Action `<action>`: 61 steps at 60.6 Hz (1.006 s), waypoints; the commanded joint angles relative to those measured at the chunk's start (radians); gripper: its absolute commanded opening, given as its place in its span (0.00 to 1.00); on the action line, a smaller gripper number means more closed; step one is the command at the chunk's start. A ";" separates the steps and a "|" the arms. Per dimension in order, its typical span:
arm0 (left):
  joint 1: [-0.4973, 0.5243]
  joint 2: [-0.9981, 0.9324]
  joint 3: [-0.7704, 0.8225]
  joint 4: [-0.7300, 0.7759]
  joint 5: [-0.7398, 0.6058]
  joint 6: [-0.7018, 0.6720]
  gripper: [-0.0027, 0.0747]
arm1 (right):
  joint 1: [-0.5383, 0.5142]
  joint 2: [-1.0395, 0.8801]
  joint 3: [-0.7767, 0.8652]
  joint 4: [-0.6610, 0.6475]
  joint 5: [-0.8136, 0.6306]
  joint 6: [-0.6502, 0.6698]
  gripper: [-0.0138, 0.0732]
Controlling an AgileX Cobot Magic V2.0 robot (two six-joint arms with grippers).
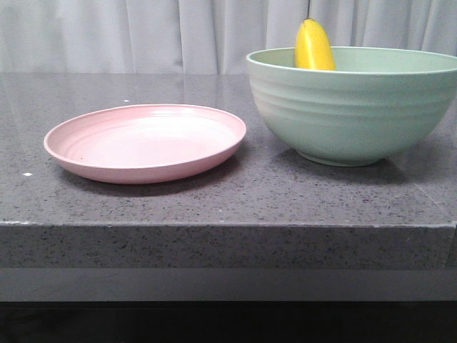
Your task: Transfer banana from pink plate to green bowl
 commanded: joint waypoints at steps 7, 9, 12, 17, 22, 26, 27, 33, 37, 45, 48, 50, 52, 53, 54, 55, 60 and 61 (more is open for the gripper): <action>0.002 0.007 -0.028 0.002 -0.083 -0.011 0.01 | 0.003 0.010 -0.025 0.011 -0.086 -0.009 0.09; 0.002 0.007 -0.028 0.002 -0.083 -0.011 0.01 | 0.003 0.010 -0.025 0.011 -0.086 -0.009 0.09; 0.002 0.007 -0.028 0.002 -0.083 -0.011 0.01 | 0.003 0.010 -0.025 0.011 -0.086 -0.009 0.09; 0.002 0.007 -0.028 0.002 -0.083 -0.011 0.01 | 0.003 0.010 -0.025 0.011 -0.086 -0.009 0.09; 0.002 0.007 -0.028 0.002 -0.083 -0.011 0.01 | 0.003 0.010 -0.025 0.011 -0.086 -0.009 0.09; 0.002 0.007 -0.028 0.002 -0.083 -0.011 0.01 | 0.003 0.010 -0.025 0.011 -0.086 -0.009 0.09; 0.002 0.007 -0.028 0.002 -0.083 -0.011 0.01 | 0.003 0.010 -0.025 0.011 -0.086 -0.009 0.09; 0.002 -0.004 -0.008 -0.001 -0.083 -0.006 0.01 | 0.003 0.010 -0.025 0.011 -0.086 -0.009 0.09; 0.011 -0.034 0.013 -0.084 -0.083 0.049 0.01 | 0.003 0.010 -0.025 0.011 -0.086 -0.009 0.09; 0.036 -0.107 0.061 -0.375 -0.112 0.360 0.01 | 0.003 0.010 -0.025 0.011 -0.085 -0.009 0.09; 0.046 -0.131 0.081 -0.403 -0.144 0.380 0.01 | 0.003 0.010 -0.025 0.011 -0.085 -0.009 0.09; 0.049 -0.144 0.096 -0.403 -0.169 0.380 0.01 | 0.003 0.010 -0.025 0.011 -0.085 -0.009 0.09; 0.052 -0.162 0.111 -0.403 -0.190 0.380 0.01 | 0.003 0.010 -0.025 0.011 -0.085 -0.009 0.09; 0.055 -0.171 0.117 -0.403 -0.195 0.380 0.01 | 0.003 0.010 -0.025 0.011 -0.085 -0.009 0.09; 0.060 -0.183 0.127 -0.403 -0.200 0.380 0.01 | 0.003 0.010 -0.025 0.011 -0.085 -0.009 0.09; 0.063 -0.191 0.133 -0.403 -0.205 0.378 0.01 | 0.003 0.010 -0.025 0.011 -0.085 -0.009 0.09; 0.086 -0.247 0.175 -0.403 -0.209 0.375 0.01 | 0.003 0.010 -0.025 0.011 -0.085 -0.009 0.09; 0.090 -0.251 0.183 -0.403 -0.211 0.368 0.01 | 0.003 0.010 -0.025 0.011 -0.085 -0.009 0.09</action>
